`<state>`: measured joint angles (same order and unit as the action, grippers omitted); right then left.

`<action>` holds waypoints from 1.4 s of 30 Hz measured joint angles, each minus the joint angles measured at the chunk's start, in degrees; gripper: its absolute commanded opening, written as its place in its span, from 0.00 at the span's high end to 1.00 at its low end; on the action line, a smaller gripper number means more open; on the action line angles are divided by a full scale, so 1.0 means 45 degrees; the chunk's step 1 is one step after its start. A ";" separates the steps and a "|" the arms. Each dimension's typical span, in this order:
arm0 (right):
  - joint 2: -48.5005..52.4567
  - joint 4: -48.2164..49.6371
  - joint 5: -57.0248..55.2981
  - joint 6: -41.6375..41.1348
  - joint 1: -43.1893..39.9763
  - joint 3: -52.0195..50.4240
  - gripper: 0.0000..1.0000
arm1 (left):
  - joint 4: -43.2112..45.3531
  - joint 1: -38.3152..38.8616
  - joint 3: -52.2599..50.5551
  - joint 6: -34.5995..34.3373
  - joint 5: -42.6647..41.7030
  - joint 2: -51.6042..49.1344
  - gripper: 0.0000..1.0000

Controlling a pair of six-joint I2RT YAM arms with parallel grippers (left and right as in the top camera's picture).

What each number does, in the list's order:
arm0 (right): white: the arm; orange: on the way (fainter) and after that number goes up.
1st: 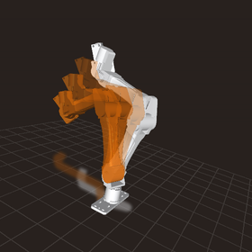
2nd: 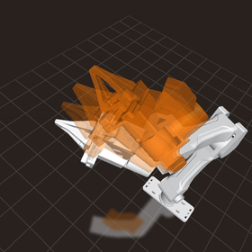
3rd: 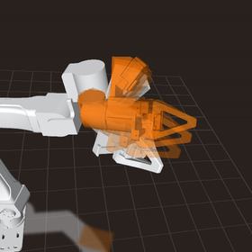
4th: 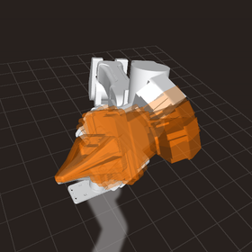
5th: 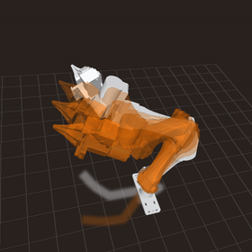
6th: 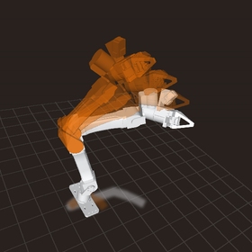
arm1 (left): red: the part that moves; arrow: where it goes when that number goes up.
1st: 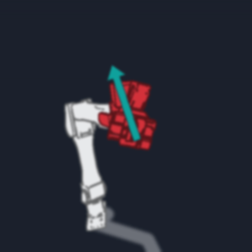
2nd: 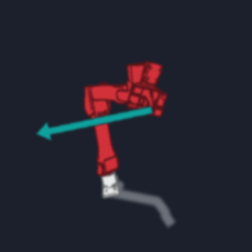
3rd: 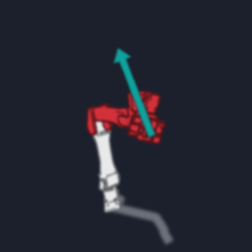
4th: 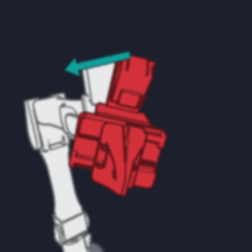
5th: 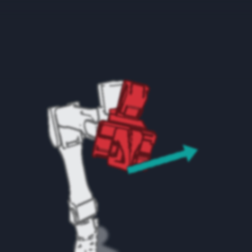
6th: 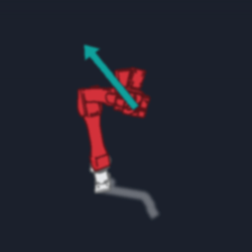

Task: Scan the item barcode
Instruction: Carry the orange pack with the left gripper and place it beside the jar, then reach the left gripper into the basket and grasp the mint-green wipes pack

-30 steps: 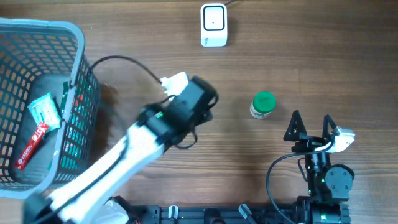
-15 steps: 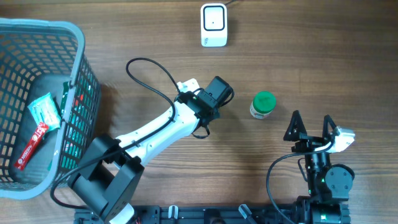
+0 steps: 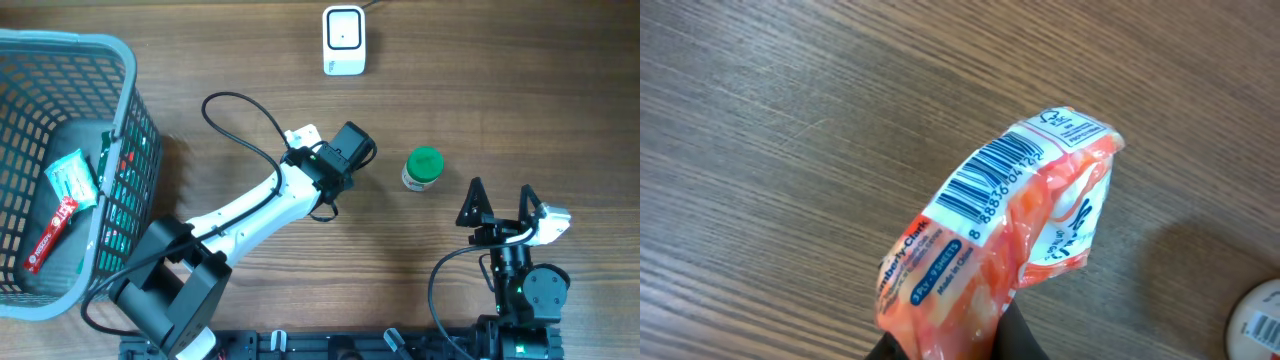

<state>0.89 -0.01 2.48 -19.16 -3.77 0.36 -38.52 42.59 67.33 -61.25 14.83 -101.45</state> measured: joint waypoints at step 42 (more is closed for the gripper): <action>0.0000 -0.0005 0.0000 0.0005 0.0000 0.0000 0.00 | -0.1185 -0.9612 0.1899 0.2501 0.3317 0.9296 0.00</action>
<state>0.89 -0.03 2.48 -19.14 -3.77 0.36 -43.86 -0.67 75.88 -50.00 29.76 -59.61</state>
